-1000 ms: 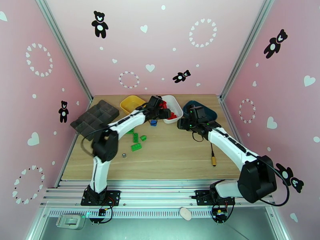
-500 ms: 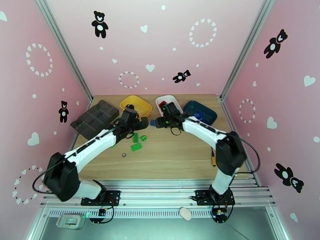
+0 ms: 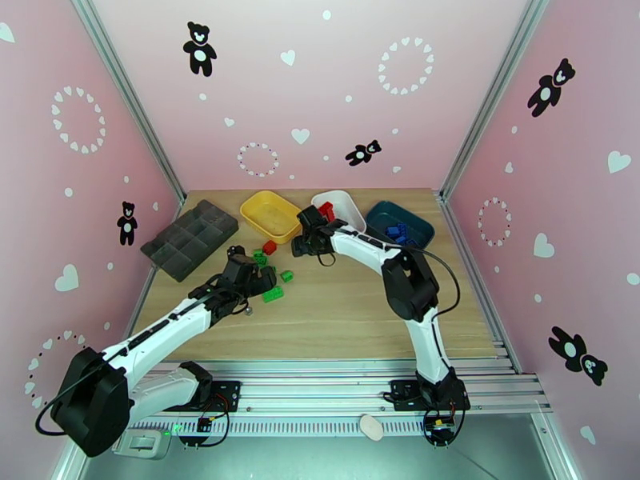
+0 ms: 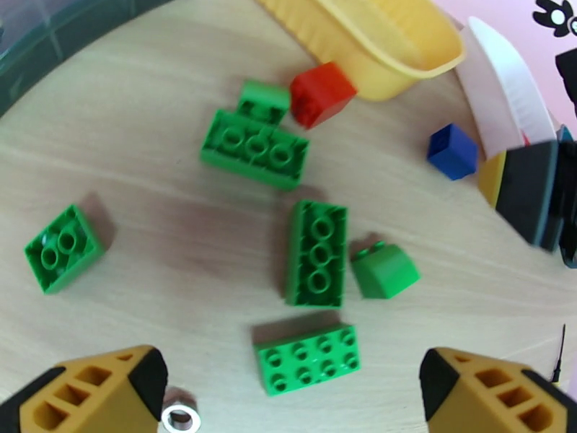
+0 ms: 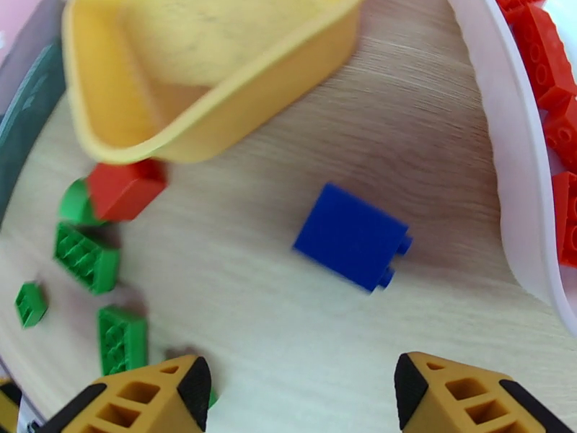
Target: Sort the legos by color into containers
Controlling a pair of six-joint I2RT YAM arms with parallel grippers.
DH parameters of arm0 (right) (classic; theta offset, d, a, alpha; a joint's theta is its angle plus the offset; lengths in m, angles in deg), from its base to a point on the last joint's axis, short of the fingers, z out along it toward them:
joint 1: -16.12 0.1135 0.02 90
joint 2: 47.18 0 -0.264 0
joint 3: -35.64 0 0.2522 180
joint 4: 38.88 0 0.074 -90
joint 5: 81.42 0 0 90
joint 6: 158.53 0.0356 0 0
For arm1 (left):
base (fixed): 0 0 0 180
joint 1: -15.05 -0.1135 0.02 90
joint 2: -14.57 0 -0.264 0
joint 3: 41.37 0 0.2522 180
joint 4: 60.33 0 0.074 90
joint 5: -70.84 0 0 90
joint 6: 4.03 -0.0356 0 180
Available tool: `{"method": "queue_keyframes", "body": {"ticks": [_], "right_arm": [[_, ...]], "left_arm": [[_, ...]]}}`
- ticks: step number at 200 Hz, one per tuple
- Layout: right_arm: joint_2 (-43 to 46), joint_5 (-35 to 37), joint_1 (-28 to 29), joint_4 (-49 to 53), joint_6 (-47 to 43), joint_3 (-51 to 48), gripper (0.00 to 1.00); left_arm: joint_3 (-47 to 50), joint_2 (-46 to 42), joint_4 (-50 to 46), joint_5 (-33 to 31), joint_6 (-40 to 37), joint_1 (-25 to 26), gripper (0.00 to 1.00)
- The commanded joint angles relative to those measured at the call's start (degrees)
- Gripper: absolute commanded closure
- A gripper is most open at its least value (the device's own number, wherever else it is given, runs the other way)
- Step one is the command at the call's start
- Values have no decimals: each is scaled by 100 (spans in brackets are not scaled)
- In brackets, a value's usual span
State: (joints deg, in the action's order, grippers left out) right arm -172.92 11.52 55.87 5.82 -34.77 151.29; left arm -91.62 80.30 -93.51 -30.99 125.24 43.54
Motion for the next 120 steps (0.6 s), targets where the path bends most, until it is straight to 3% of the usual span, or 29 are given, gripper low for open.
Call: {"method": "queue_keyframes", "body": {"ticks": [1, 75, 120], "right_arm": [[-362, 280, 5, 326, 172, 439, 29], [-1247, 712, 2, 718, 344, 1415, 31], [-1420, 756, 7, 774, 346, 1684, 41]], "left_arm": [[90, -199, 159, -159, 64, -59, 1], [204, -165, 281, -56, 37, -85, 2], [186, -107, 304, -24, 24, -88, 2]]}}
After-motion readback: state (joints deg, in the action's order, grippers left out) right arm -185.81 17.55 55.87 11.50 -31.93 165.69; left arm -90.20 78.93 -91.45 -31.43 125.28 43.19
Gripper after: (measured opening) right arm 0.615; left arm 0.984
